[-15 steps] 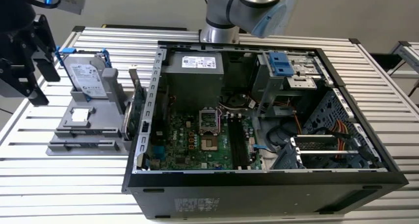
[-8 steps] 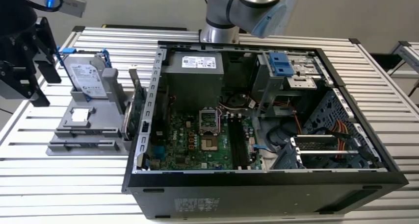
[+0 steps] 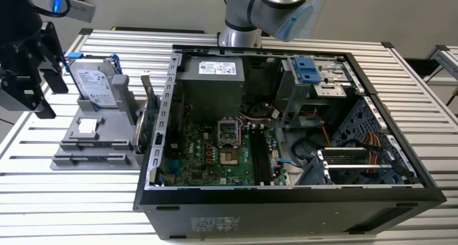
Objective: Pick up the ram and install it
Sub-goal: 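Pick up the ram and move it above insertion slot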
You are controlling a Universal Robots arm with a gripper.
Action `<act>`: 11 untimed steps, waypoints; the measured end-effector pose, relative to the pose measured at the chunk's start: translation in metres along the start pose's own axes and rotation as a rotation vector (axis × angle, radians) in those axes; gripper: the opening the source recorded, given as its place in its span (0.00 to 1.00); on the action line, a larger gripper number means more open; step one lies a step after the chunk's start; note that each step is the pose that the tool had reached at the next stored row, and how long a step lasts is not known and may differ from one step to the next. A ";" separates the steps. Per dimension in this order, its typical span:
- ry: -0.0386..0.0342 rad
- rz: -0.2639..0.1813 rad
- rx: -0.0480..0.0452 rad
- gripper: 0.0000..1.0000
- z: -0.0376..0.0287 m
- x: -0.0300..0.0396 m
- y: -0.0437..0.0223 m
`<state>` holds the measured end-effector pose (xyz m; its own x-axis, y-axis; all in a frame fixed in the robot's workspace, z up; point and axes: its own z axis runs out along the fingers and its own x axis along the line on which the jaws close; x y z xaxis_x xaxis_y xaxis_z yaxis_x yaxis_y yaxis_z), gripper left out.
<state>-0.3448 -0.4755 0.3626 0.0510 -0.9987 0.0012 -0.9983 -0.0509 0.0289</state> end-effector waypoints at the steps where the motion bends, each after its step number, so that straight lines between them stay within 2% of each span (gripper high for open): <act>1: 0.0001 0.001 -0.0001 1.00 0.0005 0.0000 0.0000; 11: -0.0004 0.014 0.0008 1.00 0.0064 0.0000 -0.0002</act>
<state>-0.3448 -0.4754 0.3562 0.0369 -0.9993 0.0013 -0.9989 -0.0368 0.0281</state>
